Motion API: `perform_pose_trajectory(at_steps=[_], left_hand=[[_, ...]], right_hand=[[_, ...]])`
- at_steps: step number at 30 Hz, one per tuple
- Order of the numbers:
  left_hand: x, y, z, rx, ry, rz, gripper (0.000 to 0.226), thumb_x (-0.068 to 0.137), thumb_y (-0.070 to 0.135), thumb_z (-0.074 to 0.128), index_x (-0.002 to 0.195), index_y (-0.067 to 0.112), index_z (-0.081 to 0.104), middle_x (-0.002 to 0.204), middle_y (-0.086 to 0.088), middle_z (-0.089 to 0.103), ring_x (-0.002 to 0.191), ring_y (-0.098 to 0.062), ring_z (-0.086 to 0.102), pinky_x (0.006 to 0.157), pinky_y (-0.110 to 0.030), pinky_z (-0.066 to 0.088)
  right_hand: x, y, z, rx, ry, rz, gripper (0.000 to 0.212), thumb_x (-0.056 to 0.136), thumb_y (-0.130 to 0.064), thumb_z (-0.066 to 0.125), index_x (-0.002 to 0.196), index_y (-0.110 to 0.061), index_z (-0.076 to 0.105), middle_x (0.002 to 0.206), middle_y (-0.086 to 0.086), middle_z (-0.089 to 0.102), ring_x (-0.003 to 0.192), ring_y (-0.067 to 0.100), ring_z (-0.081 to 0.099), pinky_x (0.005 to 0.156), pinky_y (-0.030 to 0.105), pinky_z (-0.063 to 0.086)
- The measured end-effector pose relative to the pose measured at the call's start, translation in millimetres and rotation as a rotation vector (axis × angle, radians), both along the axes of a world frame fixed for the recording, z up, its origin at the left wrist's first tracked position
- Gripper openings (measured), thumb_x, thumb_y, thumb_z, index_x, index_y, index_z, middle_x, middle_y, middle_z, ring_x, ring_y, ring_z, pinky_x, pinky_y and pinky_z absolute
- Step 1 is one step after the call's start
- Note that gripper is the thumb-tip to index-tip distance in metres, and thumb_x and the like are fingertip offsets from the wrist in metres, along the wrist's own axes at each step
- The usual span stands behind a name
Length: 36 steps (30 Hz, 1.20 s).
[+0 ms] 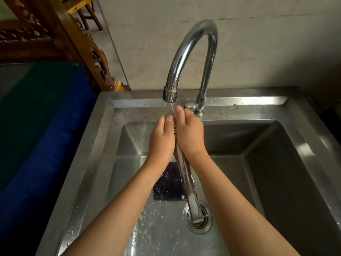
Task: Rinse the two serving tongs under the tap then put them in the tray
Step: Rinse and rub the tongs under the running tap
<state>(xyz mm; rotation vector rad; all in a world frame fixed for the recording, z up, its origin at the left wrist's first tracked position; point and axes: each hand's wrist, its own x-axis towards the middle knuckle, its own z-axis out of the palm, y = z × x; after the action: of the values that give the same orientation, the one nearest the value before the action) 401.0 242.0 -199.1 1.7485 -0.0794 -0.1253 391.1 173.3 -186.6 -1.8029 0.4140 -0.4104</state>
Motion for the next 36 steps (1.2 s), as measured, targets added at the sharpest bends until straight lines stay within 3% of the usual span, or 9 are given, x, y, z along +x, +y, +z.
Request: perform_pose_trajectory(at_steps=[4, 6, 9, 16, 19, 23, 26, 32, 36], left_hand=[[-4, 1, 3, -0.072, -0.017, 0.053, 0.036, 0.094, 0.039, 0.045, 0.064, 0.039, 0.065, 0.06, 0.012, 0.065, 0.054, 0.003, 0.058, 0.049, -0.015, 0.047], [4, -3, 6, -0.085, 0.006, 0.146, 0.04, 0.092, 0.047, 0.045, 0.064, 0.027, 0.066, 0.068, -0.002, 0.07, 0.063, -0.008, 0.064, 0.061, -0.028, 0.052], [18, -3, 11, -0.111, 0.073, 0.201, 0.044, 0.093, 0.047, 0.042, 0.064, 0.019, 0.061, 0.065, -0.003, 0.063, 0.063, -0.014, 0.062, 0.064, -0.032, 0.051], [-9, 0, -4, -0.004, -0.064, 0.091, 0.027, 0.097, 0.033, 0.039, 0.072, 0.028, 0.049, 0.069, 0.006, 0.06, 0.059, 0.004, 0.055, 0.054, -0.015, 0.044], [-16, 3, -6, -0.017, -0.045, 0.079, 0.035, 0.095, 0.035, 0.044, 0.06, 0.028, 0.044, 0.057, 0.005, 0.052, 0.051, -0.004, 0.049, 0.05, -0.025, 0.044], [3, 1, 3, -0.065, -0.029, 0.139, 0.033, 0.093, 0.038, 0.048, 0.066, 0.024, 0.06, 0.073, -0.012, 0.066, 0.069, -0.014, 0.061, 0.067, -0.036, 0.051], [15, -3, 9, -0.083, -0.029, 0.129, 0.034, 0.094, 0.035, 0.049, 0.065, 0.02, 0.06, 0.069, -0.008, 0.063, 0.068, -0.014, 0.059, 0.069, -0.041, 0.051], [-9, -3, -8, -0.135, -0.043, 0.131, 0.033, 0.095, 0.037, 0.045, 0.066, 0.032, 0.06, 0.061, 0.01, 0.065, 0.057, 0.004, 0.058, 0.053, -0.012, 0.045], [-13, 0, -10, -0.141, -0.018, 0.109, 0.036, 0.092, 0.04, 0.047, 0.061, 0.034, 0.063, 0.06, 0.007, 0.063, 0.056, 0.001, 0.056, 0.053, -0.017, 0.045]], right_hand=[[0, 0, 1, 0.076, 0.035, -0.004, 0.05, 0.096, -0.038, 0.043, 0.053, -0.014, 0.046, 0.048, -0.003, 0.044, 0.046, 0.008, 0.038, 0.052, 0.027, 0.033], [-3, 3, 0, 0.081, 0.028, 0.07, 0.042, 0.096, -0.034, 0.043, 0.058, -0.016, 0.045, 0.051, -0.005, 0.044, 0.046, 0.004, 0.038, 0.05, 0.024, 0.033], [-8, 7, -2, 0.075, 0.005, 0.188, 0.025, 0.097, -0.023, 0.044, 0.075, -0.013, 0.039, 0.058, -0.007, 0.042, 0.047, 0.001, 0.039, 0.05, 0.018, 0.034], [1, 1, 3, -0.01, -0.039, 0.038, 0.038, 0.098, -0.026, 0.041, 0.062, -0.014, 0.042, 0.053, -0.005, 0.042, 0.049, 0.008, 0.038, 0.055, 0.027, 0.032], [1, 1, 2, 0.071, -0.032, 0.004, 0.047, 0.098, -0.033, 0.041, 0.055, -0.012, 0.042, 0.05, 0.0, 0.043, 0.049, 0.012, 0.038, 0.055, 0.03, 0.034], [-4, 8, -3, -0.007, 0.009, 0.02, 0.044, 0.098, -0.036, 0.04, 0.058, -0.017, 0.048, 0.05, -0.005, 0.048, 0.047, 0.007, 0.043, 0.053, 0.025, 0.035], [-7, 8, -4, -0.023, 0.008, 0.009, 0.045, 0.097, -0.036, 0.04, 0.054, -0.023, 0.043, 0.047, -0.008, 0.045, 0.044, 0.005, 0.041, 0.05, 0.024, 0.031], [-1, 3, 6, 0.008, -0.053, -0.008, 0.048, 0.097, -0.031, 0.043, 0.052, -0.015, 0.042, 0.045, -0.005, 0.04, 0.044, 0.01, 0.036, 0.051, 0.029, 0.032], [-4, 2, 3, 0.012, -0.032, 0.005, 0.048, 0.097, -0.032, 0.042, 0.051, -0.019, 0.039, 0.046, -0.006, 0.04, 0.043, 0.007, 0.035, 0.052, 0.028, 0.032]])
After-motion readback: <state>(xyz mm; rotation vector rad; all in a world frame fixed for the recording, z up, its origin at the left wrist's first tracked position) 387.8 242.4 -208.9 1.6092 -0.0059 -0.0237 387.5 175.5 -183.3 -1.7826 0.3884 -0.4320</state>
